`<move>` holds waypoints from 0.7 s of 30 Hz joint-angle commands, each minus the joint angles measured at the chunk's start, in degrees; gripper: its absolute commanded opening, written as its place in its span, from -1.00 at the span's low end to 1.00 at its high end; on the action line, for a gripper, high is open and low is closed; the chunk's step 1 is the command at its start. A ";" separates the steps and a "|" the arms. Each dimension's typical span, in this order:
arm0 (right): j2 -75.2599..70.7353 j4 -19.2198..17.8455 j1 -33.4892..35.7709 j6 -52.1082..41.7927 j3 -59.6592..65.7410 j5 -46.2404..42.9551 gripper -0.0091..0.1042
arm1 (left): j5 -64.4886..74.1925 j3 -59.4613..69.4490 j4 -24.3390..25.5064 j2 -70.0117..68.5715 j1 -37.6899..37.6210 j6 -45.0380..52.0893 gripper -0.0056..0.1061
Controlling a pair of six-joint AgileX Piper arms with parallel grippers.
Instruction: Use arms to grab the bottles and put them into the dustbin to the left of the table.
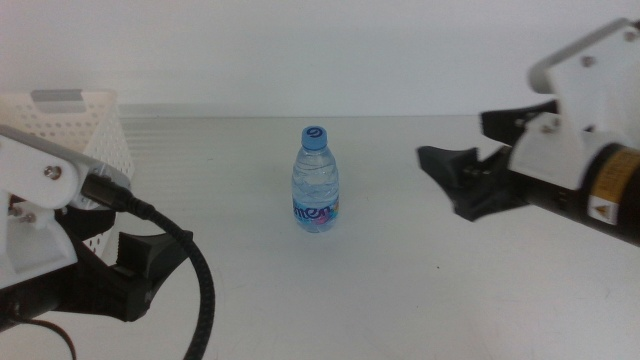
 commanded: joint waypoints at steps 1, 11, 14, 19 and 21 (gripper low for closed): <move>-4.75 2.73 0.09 -1.53 -0.46 1.01 0.84 | -4.06 -1.73 -0.38 -0.35 -0.41 -0.72 0.72; -18.38 18.87 0.15 -18.67 5.31 8.32 0.73 | -4.06 -1.73 -0.38 -0.35 -0.41 -0.72 0.72; -22.17 21.28 0.15 -19.75 5.91 11.14 0.71 | -4.06 -1.73 -0.38 -0.35 -0.41 -0.72 0.72; -26.62 22.66 0.15 -21.30 6.68 12.91 0.70 | -4.06 -1.73 -0.38 -0.35 -0.41 -0.72 0.72; -27.43 23.44 0.15 -21.66 6.86 13.52 0.70 | -4.06 -1.73 -0.38 -0.35 -0.41 -0.72 0.72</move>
